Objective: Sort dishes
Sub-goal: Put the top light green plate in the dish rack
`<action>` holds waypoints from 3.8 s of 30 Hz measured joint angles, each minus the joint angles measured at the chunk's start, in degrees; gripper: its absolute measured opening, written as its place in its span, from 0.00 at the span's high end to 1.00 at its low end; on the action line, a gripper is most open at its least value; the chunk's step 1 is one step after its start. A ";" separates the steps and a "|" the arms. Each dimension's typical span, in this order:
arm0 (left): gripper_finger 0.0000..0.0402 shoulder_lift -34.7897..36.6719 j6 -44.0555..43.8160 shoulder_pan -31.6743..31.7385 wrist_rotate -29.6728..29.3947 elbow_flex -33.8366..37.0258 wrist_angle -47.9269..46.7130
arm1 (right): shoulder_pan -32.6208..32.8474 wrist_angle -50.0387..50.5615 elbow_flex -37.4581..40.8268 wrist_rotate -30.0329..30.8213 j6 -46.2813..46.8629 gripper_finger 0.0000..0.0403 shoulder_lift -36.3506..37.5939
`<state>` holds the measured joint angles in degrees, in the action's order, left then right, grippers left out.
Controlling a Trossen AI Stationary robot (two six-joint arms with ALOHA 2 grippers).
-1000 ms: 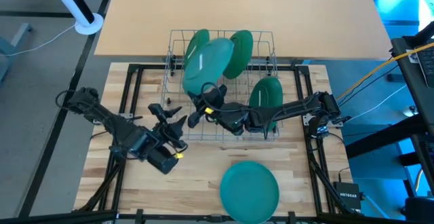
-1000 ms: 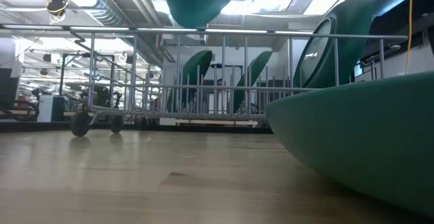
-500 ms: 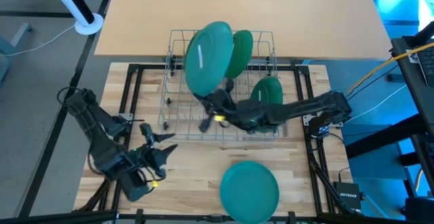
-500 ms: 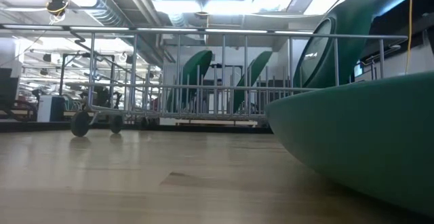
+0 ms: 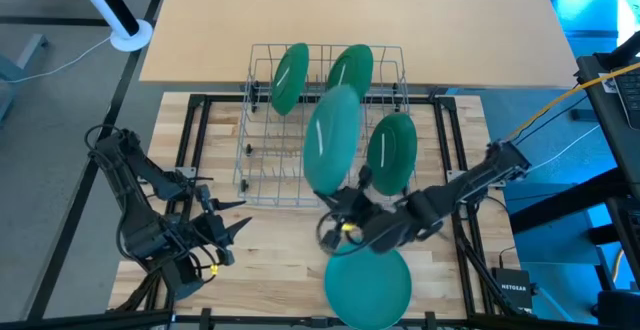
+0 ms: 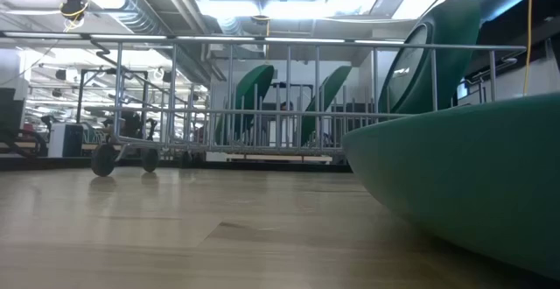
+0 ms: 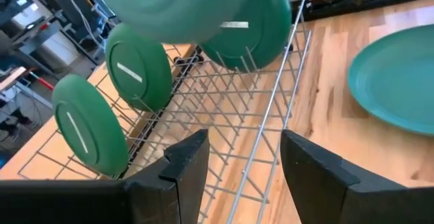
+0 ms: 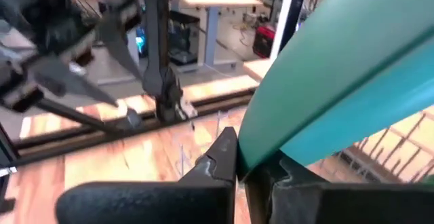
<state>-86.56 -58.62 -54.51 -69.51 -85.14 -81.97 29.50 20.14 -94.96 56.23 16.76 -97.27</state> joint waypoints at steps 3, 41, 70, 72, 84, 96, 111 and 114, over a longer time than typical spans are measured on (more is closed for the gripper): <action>0.57 -0.02 -0.07 0.41 0.00 0.96 -0.01 | 0.11 -0.30 0.05 0.92 2.66 0.97 -2.09; 0.57 -0.04 -7.82 0.45 3.32 1.29 -5.63 | -4.05 14.27 0.03 -1.63 19.16 0.98 -12.94; 0.57 -0.04 -9.34 0.43 3.31 1.28 -5.65 | -8.57 22.40 -0.06 -9.29 23.66 0.98 -13.16; 0.57 -0.04 -9.33 0.43 3.30 1.28 -5.65 | -8.58 22.73 -0.06 -10.29 23.87 0.98 -13.31; 0.57 -0.04 -9.67 0.41 3.31 1.28 -5.60 | -8.07 25.83 -0.02 -12.34 27.07 0.98 -13.45; 0.57 -0.04 -9.83 0.43 3.31 1.28 -5.65 | -7.75 30.02 -5.17 -14.60 6.45 0.98 -12.05; 0.57 -0.07 -13.41 0.81 3.30 1.31 -5.65 | -9.30 37.21 -6.35 -13.99 3.66 0.98 -9.99; 0.57 -0.07 -13.41 1.08 3.30 1.31 -5.67 | -9.30 35.06 -6.35 -15.48 1.38 0.98 -8.08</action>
<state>-86.63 -72.03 -53.43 -66.22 -83.83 -87.64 20.21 55.20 -101.32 40.75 18.14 -105.35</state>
